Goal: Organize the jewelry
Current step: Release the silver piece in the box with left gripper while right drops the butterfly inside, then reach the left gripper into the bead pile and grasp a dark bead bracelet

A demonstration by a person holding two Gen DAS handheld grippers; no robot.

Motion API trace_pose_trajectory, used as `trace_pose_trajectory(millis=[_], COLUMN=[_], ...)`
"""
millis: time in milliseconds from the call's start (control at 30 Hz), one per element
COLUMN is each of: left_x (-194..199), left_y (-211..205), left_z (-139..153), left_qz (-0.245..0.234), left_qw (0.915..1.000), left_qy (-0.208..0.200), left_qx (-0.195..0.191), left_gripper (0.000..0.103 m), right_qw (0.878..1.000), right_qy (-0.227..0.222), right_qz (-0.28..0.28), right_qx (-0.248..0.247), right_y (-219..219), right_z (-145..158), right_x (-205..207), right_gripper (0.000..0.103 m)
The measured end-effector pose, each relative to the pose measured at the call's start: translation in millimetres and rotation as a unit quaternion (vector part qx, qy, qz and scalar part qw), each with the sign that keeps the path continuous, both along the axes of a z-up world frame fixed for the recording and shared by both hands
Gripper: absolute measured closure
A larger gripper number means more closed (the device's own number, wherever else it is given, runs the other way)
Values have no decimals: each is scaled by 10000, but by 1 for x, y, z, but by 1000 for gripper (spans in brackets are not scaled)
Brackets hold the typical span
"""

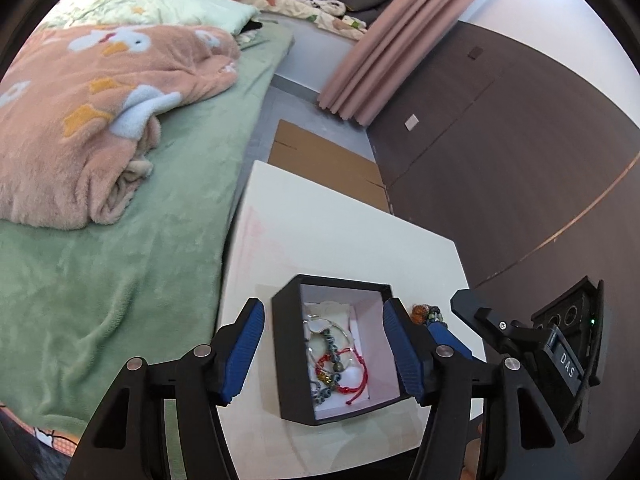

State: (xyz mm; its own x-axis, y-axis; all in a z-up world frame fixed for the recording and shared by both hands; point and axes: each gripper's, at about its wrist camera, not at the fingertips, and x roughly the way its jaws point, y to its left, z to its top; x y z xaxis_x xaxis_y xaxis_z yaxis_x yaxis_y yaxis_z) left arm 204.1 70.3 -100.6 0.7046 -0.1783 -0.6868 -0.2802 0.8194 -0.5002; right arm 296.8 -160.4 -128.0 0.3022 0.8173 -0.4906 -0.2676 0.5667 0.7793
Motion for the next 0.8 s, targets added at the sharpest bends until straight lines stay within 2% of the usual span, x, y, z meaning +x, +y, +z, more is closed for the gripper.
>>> trace_pose_trajectory(millis=[300, 533, 800], left_x=[16, 34, 54], left_y=[-39, -74, -114], left_z=[7, 8, 5], left_qz=[-419, -720, -1099], left_qw=[9989, 9970, 9931], left_qy=[-66, -97, -79], left_qx=[193, 251, 391], left_gripper=[40, 40, 40], right_qw=[9992, 9974, 9906], right_qy=[-50, 187, 565], right_qz=[-400, -690, -1222], right_qx=[-48, 16, -249], right_y=[-44, -81, -124], right_z=[7, 2, -9], right_x=[2, 8, 15], right_gripper=[29, 29, 29])
